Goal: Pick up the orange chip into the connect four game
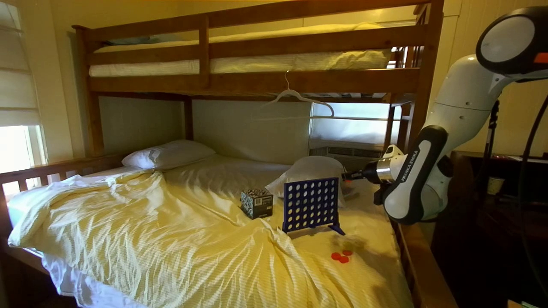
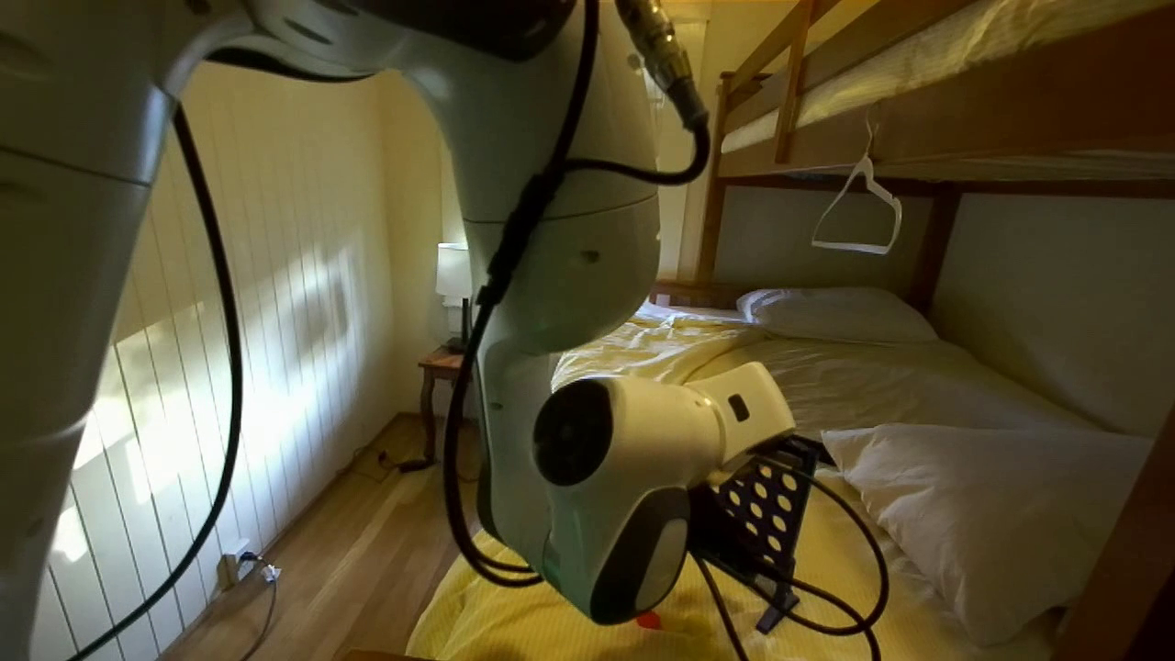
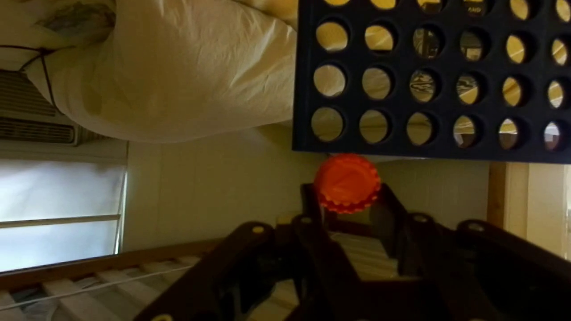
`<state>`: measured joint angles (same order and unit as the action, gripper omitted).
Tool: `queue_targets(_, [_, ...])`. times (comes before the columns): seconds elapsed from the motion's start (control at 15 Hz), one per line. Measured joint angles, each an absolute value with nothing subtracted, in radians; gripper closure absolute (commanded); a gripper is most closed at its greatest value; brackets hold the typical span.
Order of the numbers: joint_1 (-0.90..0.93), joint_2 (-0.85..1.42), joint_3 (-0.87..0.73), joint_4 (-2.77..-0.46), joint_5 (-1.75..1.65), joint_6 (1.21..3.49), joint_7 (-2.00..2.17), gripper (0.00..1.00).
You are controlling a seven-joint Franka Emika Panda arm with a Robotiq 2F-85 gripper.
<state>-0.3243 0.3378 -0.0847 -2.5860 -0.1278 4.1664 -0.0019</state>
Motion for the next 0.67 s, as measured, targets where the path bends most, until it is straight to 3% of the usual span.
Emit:
queue_targets(0.27, [-0.324,0.346,-0.094,-2.568,-0.138,4.219,0.076,0.91])
queue_targets(0.33, [-0.324,0.346,-0.095,-2.553,-0.142,4.217,0.101,0.66])
queue_targets(0.67, [-0.324,0.348,-0.095,-2.502,-0.150,4.209,0.159,0.66])
